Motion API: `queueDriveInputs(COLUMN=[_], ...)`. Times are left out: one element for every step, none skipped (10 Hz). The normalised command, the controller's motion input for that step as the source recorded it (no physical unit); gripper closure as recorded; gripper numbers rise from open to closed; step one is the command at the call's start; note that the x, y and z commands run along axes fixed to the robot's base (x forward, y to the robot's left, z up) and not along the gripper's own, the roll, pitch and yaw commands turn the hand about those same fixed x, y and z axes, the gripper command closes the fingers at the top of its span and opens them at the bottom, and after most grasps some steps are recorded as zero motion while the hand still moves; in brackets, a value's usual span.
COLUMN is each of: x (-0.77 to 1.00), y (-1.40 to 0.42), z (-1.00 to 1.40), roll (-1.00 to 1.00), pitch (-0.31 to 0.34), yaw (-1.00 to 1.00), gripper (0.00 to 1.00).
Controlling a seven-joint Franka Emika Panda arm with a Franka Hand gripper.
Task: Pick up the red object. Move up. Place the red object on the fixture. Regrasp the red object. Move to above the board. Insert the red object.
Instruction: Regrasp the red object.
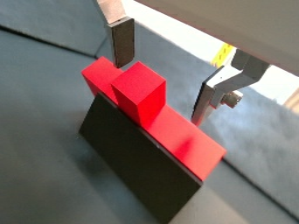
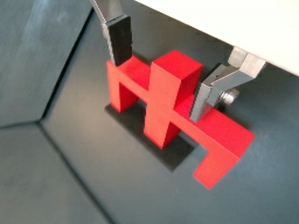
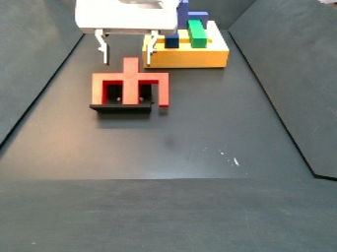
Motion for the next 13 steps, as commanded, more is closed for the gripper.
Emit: queueDriveInputs(x=[0.0,0.18,0.22,0.06,0.0,-0.03,0.0,0.0,0.0,0.0,0.0,-0.05,-0.19], y=[0.0,-0.05,-0.18,-0.14,0.0,0.0,0.0,0.1,0.1,0.09,0.05,0.0,0.0], z=[0.0,0.0,-0.13,-0.18,-0.04,0.0,0.0,0.0,0.0,0.0,0.01,-0.01,-0.11], roll=[0.82,0.71,0.63,0.3,0.0,0.0,-0.23,-0.8,-0.87,-0.9,-0.51,-0.21,0.0], pitch=[0.04,0.029,0.086,0.0,-0.043,0.0,0.0,0.0,0.0,0.0,0.0,0.0,-0.037], yaw=[0.43,0.39,0.0,-0.01,-0.1,0.0,-0.05,-0.01,0.0,0.0,0.0,-0.05,0.0], gripper=[0.0,0.0,0.0,0.0,0.0,0.0,0.0,0.0,0.0,0.0,0.0,0.0,0.0])
